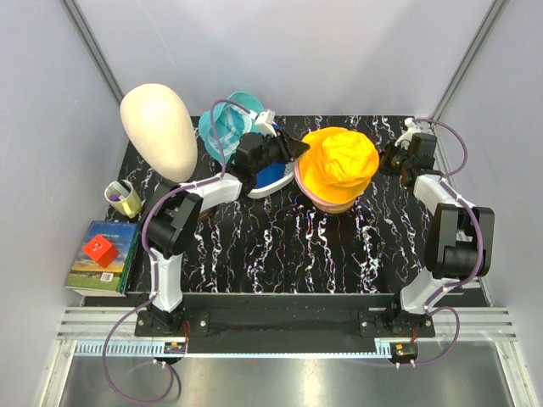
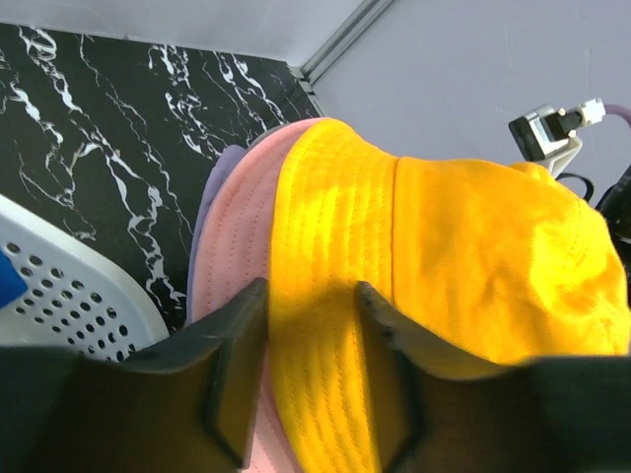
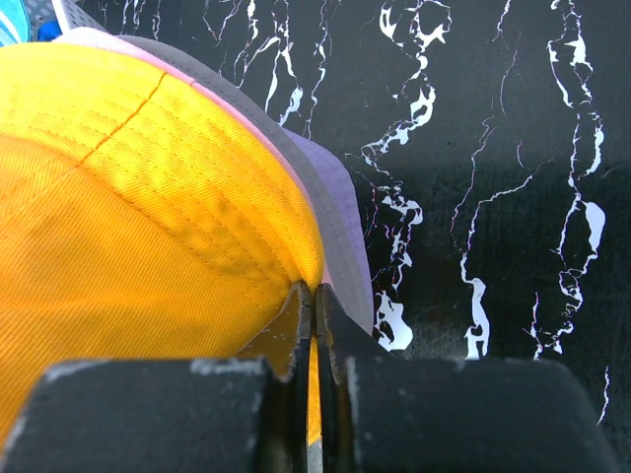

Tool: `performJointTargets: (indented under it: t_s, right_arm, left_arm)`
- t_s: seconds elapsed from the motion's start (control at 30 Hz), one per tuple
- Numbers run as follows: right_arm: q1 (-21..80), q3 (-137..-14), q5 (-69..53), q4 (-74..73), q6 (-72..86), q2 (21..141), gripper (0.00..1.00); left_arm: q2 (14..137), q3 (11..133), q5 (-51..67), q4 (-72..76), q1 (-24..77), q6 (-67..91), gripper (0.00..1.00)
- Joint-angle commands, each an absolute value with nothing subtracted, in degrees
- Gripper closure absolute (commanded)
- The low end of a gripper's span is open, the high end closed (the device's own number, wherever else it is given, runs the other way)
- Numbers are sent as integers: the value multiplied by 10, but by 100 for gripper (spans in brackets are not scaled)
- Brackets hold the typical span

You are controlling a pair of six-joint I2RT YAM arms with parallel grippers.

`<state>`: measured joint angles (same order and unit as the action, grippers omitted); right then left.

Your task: Stack the hats

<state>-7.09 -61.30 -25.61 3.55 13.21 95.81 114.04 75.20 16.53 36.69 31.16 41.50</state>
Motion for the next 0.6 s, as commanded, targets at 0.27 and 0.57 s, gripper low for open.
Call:
performJointTargets:
  t_s: [0.27, 0.57]
  right_arm:
    - [-76, -617, -247, 38, 120, 950, 100]
    - [-76, -608, -226, 29, 120, 940, 100]
  left_arm:
    - [1154, 759, 160, 403, 314, 419, 100]
    - [1154, 758, 82, 287, 315, 350, 100]
